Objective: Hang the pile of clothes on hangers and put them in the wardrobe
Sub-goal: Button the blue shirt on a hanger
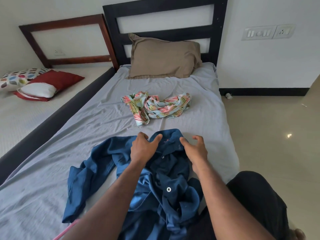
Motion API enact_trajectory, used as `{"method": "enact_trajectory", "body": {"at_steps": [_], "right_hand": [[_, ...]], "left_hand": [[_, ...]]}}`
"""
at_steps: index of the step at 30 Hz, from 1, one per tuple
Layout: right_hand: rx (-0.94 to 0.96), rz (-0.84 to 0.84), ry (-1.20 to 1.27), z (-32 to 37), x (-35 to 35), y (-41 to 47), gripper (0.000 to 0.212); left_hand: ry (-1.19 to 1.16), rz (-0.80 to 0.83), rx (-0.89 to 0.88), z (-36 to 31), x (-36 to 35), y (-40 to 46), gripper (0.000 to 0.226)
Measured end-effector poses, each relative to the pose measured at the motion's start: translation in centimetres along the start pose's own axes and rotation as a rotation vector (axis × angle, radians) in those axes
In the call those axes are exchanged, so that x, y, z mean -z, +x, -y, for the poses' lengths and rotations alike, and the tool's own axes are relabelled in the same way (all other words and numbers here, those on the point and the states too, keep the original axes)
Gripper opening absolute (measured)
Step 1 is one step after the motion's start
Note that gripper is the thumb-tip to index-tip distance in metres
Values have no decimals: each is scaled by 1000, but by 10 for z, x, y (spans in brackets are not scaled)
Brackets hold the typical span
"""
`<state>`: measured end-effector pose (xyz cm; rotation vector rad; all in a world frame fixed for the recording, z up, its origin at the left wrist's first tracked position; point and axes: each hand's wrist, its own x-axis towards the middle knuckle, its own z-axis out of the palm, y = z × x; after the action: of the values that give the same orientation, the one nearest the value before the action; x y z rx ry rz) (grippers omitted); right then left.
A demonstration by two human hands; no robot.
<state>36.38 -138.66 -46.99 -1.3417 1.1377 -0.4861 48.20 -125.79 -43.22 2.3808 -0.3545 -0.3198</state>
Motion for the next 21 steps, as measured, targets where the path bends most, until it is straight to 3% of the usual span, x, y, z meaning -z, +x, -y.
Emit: {"method": "enact_trajectory", "body": {"at_steps": [4,8,11,13,15,18,21], "right_hand": [[10,63,89,-5,-2,13,26],[57,-71,211,1,11,12,25],[-77,31,245,2,12,6,20],[-126,137,248,5,6,-5,17],[-144,206,290,12,6,-18,21],[-95,329,340,18,10,-32,28],[10,430,288,12,12,-39,40]], "left_hand": [[-39,136,65,0,-6,12,33],[-149,-79,63,6,17,16,4],[118,-179,-114,6,27,8,18],[161,-224,-320,-5,26,-6,21],[121,-102,-407,-25,17,-19,24],[56,135,-242,-43,-5,-28,56],[18,140,-147,-39,-21,-24,49]]}}
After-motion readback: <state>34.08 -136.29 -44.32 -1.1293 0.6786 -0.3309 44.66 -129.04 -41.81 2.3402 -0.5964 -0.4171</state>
